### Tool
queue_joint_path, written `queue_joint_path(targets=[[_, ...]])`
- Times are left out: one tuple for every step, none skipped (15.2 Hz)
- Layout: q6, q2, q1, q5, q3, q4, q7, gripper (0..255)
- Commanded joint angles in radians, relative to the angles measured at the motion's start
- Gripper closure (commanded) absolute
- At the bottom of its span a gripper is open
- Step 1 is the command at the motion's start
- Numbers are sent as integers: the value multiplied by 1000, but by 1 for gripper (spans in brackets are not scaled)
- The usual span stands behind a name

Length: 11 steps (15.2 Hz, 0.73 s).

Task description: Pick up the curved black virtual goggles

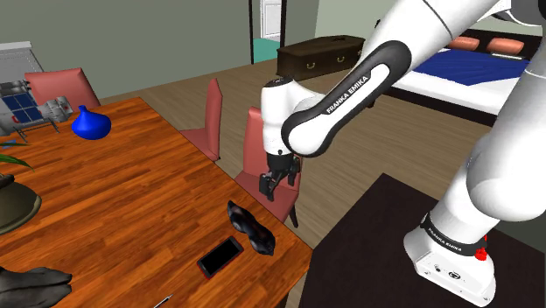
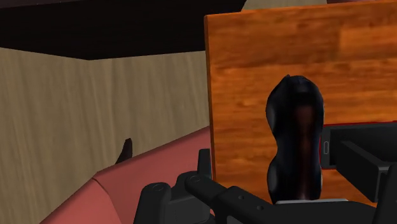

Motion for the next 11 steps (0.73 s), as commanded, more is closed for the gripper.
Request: queue_joint_path(targets=[[49, 103, 17, -57, 1, 47, 61, 0], [65, 147, 29, -82, -5, 71, 87, 0], [79, 189, 42, -106, -11, 96, 112, 0], [91, 231, 57, -128, -20, 122, 135, 0], [102, 273, 73, -149, -29, 150, 157, 0], [112, 314, 89, -168, -40, 179, 177, 0], [120, 355, 106, -186, -50, 209, 195, 0], [127, 395, 123, -201, -61, 240, 212, 0], [132, 435, 140, -215, -71, 273, 227, 0], [136, 475, 156, -227, -81, 307, 241, 0], [138, 491, 164, -231, -86, 321, 246, 0]])
